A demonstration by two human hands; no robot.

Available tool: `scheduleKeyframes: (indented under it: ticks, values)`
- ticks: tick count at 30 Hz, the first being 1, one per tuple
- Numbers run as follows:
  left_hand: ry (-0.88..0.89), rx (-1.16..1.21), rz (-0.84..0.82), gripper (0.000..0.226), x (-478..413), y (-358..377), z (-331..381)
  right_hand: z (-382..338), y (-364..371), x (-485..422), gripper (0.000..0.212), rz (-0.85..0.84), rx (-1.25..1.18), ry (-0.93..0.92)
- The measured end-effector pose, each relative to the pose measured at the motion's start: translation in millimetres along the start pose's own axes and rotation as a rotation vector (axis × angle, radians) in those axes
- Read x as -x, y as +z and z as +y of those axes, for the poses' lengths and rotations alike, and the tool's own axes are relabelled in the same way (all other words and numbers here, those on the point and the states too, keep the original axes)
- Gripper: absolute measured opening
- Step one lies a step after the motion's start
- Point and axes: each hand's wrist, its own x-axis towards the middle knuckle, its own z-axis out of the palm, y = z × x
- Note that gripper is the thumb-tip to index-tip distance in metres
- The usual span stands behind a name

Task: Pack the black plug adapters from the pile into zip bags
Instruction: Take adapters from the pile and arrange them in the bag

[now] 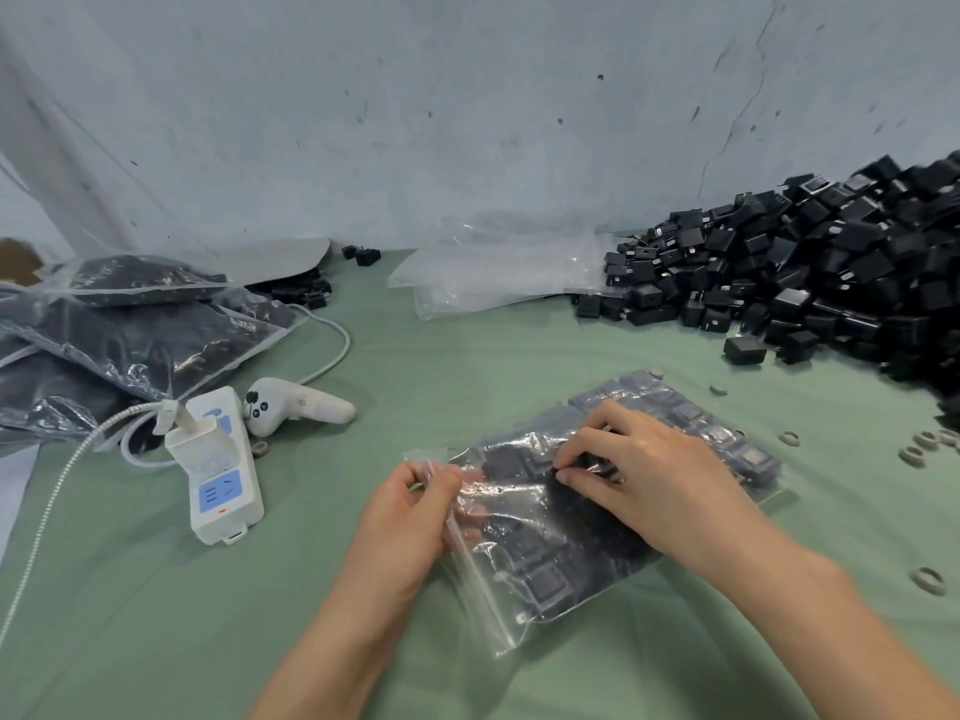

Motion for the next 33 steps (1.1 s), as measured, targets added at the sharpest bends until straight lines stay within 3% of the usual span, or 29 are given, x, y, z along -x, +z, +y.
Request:
scheduleKeyframes:
  ticks: [8,17,25,33]
  values:
    - [-0.064,0.18,-0.035,0.01,2.5,1.7,4.2,-2.3,0.3,-0.3,0.019,0.023,0.018,0.026]
    - [-0.069,0.21,-0.102,0.015,1.1,-4.4,1.8,20.5,-6.6,-2.9,0.048,-0.035,0.109,0.206]
    - [-0.045,0.125,-0.124,0.017,-0.8,-3.2,2.8,21.7,-25.2,-30.3,0.059,-0.319,0.177,0.131]
    - [-0.07,0.176,-0.108,0.017,1.2,-2.5,4.3,13.0,-43.9,-65.7,0.046,-0.533,0.291,-0.006]
